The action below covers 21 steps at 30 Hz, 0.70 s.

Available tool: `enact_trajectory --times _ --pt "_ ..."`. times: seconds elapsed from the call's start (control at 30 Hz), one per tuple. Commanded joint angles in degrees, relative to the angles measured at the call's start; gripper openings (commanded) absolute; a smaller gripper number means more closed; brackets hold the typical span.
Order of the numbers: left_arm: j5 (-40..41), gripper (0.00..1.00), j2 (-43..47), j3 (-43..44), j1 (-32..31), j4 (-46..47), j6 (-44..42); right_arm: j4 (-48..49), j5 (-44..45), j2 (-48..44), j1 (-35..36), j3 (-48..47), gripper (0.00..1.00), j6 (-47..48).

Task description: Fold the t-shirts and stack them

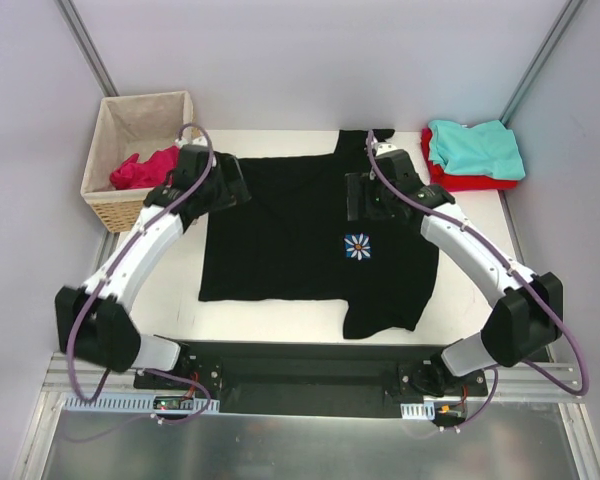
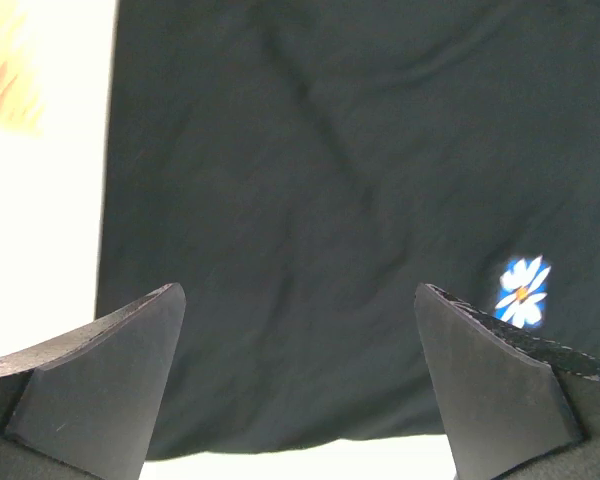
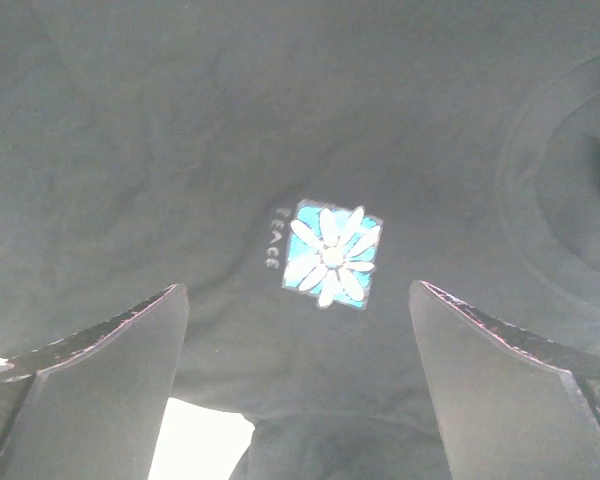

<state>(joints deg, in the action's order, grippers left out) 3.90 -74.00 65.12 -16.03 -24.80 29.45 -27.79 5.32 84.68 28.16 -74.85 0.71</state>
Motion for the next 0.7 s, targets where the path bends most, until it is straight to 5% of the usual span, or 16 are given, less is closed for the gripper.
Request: enact_trajectory --times 0.0,0.3,0.67 --pt "-10.12 0.99 -13.75 10.62 0.74 7.48 -3.08 0.11 2.23 -3.91 2.33 0.40 0.96 0.34" --pt "-14.52 0.99 -35.31 25.13 3.90 7.75 -3.61 -1.39 5.05 -9.18 2.95 3.04 0.96 3.50" --pt "-17.78 0.99 -41.40 23.74 12.25 7.74 -2.82 0.02 4.08 -10.51 3.04 4.62 0.96 2.72"
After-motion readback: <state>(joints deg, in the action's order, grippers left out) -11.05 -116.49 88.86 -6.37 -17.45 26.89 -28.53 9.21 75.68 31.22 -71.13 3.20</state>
